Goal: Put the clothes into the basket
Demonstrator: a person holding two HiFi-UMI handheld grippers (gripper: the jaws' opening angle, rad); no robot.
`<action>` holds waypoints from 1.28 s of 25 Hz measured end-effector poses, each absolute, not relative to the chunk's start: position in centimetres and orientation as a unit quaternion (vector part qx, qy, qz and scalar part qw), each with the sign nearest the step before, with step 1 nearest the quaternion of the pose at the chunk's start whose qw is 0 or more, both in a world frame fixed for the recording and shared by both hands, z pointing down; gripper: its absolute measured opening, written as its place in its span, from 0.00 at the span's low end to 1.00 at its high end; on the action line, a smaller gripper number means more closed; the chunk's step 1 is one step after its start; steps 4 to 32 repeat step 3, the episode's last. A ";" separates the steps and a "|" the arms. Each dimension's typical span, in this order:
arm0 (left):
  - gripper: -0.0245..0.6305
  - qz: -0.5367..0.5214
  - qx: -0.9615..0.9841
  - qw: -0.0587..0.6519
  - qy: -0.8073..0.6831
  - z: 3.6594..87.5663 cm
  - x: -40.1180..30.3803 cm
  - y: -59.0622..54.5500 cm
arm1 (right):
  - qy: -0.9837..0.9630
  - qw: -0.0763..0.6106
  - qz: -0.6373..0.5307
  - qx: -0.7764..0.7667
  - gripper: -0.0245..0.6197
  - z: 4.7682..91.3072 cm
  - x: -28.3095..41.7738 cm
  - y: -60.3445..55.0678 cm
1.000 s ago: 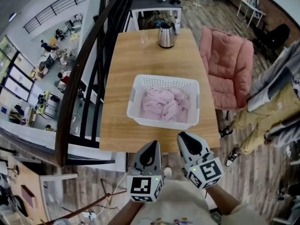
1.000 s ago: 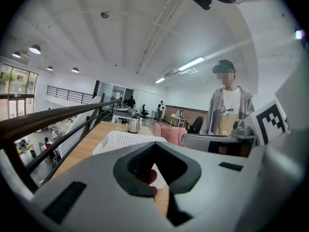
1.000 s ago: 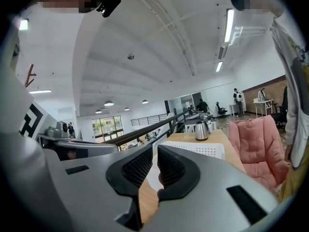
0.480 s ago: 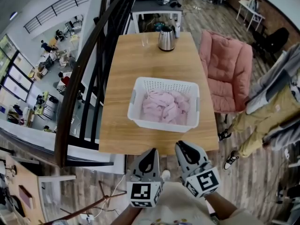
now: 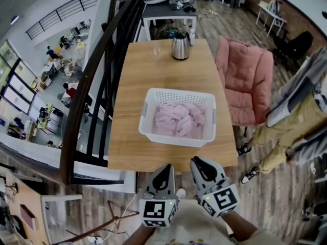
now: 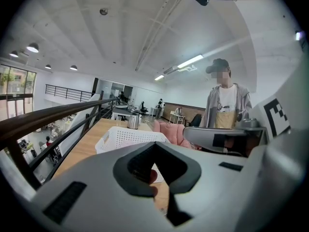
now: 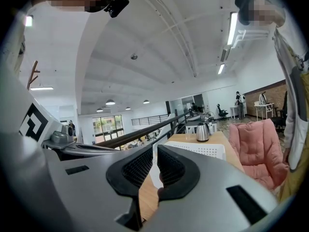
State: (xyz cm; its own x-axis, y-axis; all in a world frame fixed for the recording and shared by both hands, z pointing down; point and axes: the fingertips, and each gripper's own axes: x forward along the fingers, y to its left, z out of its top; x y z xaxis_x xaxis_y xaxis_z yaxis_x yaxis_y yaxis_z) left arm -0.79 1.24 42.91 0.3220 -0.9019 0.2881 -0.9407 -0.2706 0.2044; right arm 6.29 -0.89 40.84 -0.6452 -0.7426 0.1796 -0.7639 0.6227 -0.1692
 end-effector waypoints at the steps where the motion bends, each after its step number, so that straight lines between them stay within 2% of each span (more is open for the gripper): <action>1: 0.04 0.057 0.795 0.171 -0.579 42.9 -0.7 1.3 | -0.900 0.046 0.115 0.419 0.11 40.8 6.3 -0.8; 32: 0.04 0.056 0.796 0.175 -0.577 42.9 -0.6 1.4 | -0.899 0.045 0.115 0.419 0.11 40.7 6.3 -0.8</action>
